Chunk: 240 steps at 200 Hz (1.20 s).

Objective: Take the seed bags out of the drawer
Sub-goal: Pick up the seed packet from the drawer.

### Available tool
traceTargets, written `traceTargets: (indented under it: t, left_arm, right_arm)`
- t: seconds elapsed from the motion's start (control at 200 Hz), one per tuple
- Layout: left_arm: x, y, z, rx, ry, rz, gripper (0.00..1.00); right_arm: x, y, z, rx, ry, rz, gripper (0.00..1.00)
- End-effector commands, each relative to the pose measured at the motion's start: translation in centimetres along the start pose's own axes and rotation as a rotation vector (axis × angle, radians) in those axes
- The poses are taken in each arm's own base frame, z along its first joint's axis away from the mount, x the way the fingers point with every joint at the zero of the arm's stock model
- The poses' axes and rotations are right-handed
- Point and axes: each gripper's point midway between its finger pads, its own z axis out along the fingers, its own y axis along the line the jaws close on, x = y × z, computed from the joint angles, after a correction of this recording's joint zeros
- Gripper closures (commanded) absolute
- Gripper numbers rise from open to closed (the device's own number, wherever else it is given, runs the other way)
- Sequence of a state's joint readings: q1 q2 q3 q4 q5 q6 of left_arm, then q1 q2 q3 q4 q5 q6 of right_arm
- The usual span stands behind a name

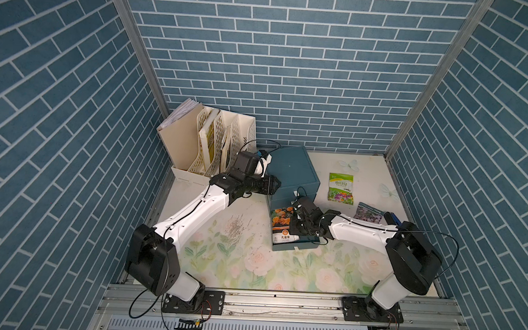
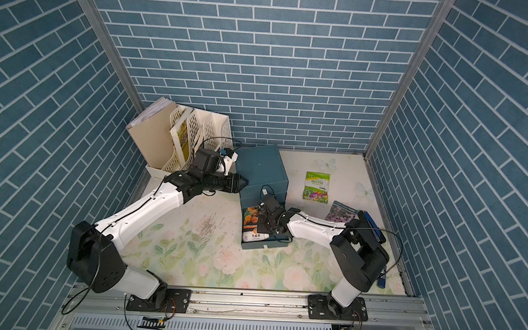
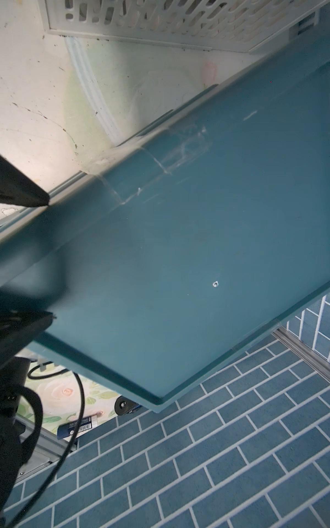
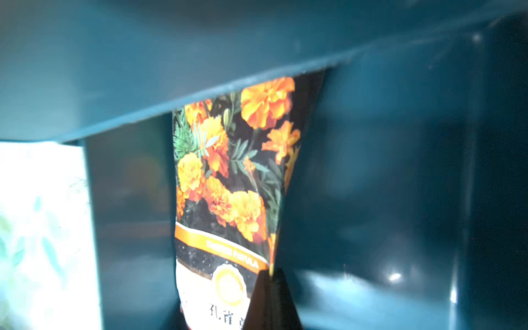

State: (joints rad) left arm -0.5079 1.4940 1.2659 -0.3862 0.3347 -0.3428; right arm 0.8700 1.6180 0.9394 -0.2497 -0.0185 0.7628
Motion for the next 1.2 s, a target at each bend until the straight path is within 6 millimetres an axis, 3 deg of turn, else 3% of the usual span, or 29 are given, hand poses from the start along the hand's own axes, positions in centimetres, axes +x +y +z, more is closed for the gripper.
traceTargets:
  t: [0.0, 0.695, 1.195]
  left_arm:
    - [5.4, 2.3, 0.7, -0.079, 0.182, -0.021, 0.38]
    - [5.2, 2.3, 0.8, -0.08, 0.181, -0.019, 0.38]
    - [5.2, 2.3, 0.8, -0.077, 0.181, -0.019, 0.38]
  right_arm:
    - [-0.4, 0.4, -1.4, -0.025, -0.017, 0.029, 1.0]
    - [-0.4, 1.1, -5.4, -0.091, -0.032, 0.088, 1.0]
    - [3.2, -0.8, -9.7, -0.106, 0.019, 0.123, 1.0]
